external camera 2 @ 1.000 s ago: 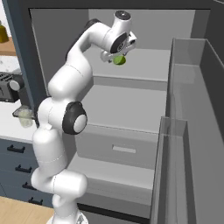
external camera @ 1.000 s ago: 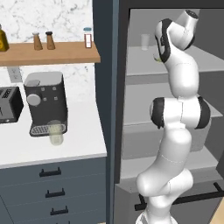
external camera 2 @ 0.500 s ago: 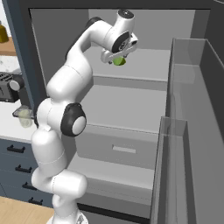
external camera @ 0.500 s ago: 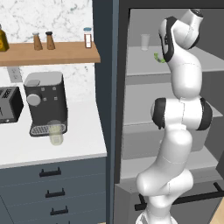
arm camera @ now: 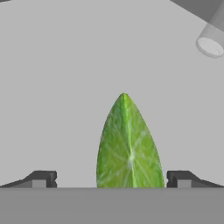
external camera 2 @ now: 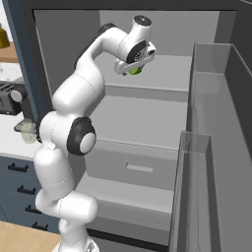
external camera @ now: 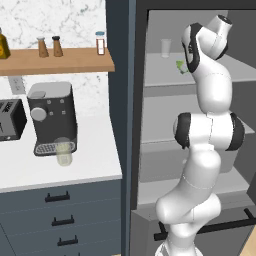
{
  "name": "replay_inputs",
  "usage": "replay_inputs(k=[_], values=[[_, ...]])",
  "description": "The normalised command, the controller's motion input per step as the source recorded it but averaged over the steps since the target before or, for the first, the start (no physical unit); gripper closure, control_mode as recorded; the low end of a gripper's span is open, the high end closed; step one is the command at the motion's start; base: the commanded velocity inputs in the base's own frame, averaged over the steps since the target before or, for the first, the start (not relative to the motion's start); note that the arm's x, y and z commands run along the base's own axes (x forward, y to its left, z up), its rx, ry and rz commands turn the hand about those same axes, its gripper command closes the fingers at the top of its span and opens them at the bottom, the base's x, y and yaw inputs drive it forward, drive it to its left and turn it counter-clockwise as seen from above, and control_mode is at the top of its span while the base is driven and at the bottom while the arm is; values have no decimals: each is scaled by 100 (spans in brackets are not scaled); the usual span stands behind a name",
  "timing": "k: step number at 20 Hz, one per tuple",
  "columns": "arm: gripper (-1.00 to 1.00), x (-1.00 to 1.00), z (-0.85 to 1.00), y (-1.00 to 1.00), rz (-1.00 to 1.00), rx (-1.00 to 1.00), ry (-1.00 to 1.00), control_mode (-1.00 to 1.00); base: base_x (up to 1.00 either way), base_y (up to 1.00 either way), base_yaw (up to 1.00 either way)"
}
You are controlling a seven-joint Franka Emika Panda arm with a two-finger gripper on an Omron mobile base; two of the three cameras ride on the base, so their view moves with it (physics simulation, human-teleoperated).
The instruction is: Grab a lemon wedge from the fridge and one ice cube from the ice bowl, and put them in the glass of lemonade.
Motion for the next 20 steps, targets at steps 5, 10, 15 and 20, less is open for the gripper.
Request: replay_inputs(k=[5, 10, 15, 20], values=[[-100, -4, -20, 0, 0, 0, 0, -100, 0, 0, 0], [100, -12, 0, 0, 0, 0, 0, -100, 0, 0, 0], [100, -18, 0, 0, 0, 0, 0, -100, 0, 0, 0], [100, -17, -1, 0, 0, 0, 0, -100, 0, 0, 0]])
